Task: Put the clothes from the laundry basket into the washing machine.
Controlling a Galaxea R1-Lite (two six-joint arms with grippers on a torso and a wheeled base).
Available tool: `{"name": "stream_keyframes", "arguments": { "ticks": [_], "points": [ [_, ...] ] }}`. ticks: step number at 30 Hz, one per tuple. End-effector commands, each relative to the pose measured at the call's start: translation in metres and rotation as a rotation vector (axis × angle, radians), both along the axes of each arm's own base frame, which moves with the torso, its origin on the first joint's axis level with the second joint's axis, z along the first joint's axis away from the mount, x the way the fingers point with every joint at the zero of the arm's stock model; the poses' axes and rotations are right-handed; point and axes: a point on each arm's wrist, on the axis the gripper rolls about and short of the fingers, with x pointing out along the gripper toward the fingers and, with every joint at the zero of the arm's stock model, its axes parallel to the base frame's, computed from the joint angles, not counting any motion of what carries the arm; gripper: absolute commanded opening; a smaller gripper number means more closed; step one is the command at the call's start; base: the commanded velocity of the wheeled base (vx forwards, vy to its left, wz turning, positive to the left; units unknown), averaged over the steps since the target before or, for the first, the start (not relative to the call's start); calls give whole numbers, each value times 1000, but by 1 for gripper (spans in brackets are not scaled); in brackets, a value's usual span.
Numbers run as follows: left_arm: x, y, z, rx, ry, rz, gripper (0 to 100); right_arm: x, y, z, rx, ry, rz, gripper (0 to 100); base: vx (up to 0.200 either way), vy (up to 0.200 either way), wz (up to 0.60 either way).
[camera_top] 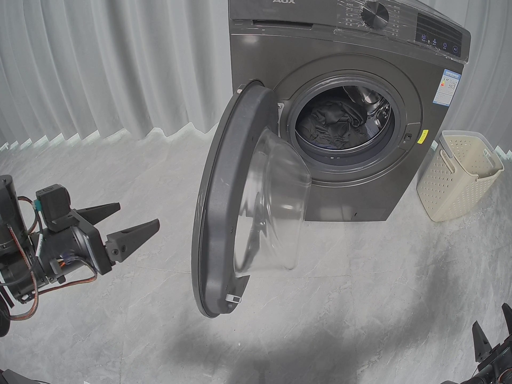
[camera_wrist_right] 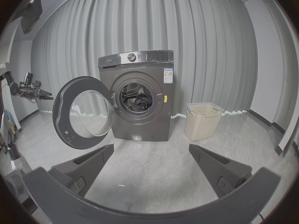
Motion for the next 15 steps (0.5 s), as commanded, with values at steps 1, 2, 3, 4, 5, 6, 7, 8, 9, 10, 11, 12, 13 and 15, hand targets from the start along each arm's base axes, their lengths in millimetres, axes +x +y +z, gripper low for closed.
{"name": "stream_keyframes", "arguments": {
  "ticks": [1, 2, 3, 4, 5, 6, 7, 8, 9, 10, 11, 12, 13, 15],
  "points": [
    [18, -19, -17, 29, 62, -34, 100, -1, 0, -2, 0, -8, -1, 100, 0, 0, 0],
    [22, -23, -19, 35, 63, -26, 100, -1, 0, -2, 0, -8, -1, 100, 0, 0, 0],
    [24, -28, -20, 41, 68, -22, 100, -1, 0, -2, 0, -9, -1, 100, 0, 0, 0],
    [24, -28, -20, 41, 68, -22, 100, -1, 0, -2, 0, -9, -1, 100, 0, 0, 0],
    [28, -38, -24, 47, 69, -24, 100, -1, 0, -2, 0, -8, -1, 100, 0, 0, 0],
    [28, -43, -26, 43, 70, -38, 100, -1, 0, -2, 0, -8, -1, 100, 0, 0, 0],
    [28, -44, -25, 41, 68, -42, 100, -1, 0, -2, 0, -8, -1, 100, 0, 0, 0],
    [26, -56, -25, 25, 61, -90, 100, -1, 0, -2, 0, -9, -1, 100, 0, 0, 0],
    [26, -58, -26, 24, 64, -96, 100, -1, 0, -2, 0, -8, -1, 100, 0, 0, 0],
    [28, -63, -27, 24, 70, -106, 100, -1, 0, -2, 0, -8, -1, 100, 0, 0, 0],
    [28, -69, -26, 19, 67, -124, 100, -1, 0, -2, 0, -8, -1, 100, 0, 0, 0],
    [29, -71, -25, 17, 66, -131, 100, -1, 0, -2, 0, -8, -1, 100, 0, 0, 0],
    [28, -79, -25, 15, 72, -155, 100, -1, 0, -2, 0, -8, -1, 100, 0, 0, 0],
    [31, -88, -27, 18, 77, -164, 100, -1, 0, -2, 0, -8, -1, 100, 0, 0, 0]
  ]
}}
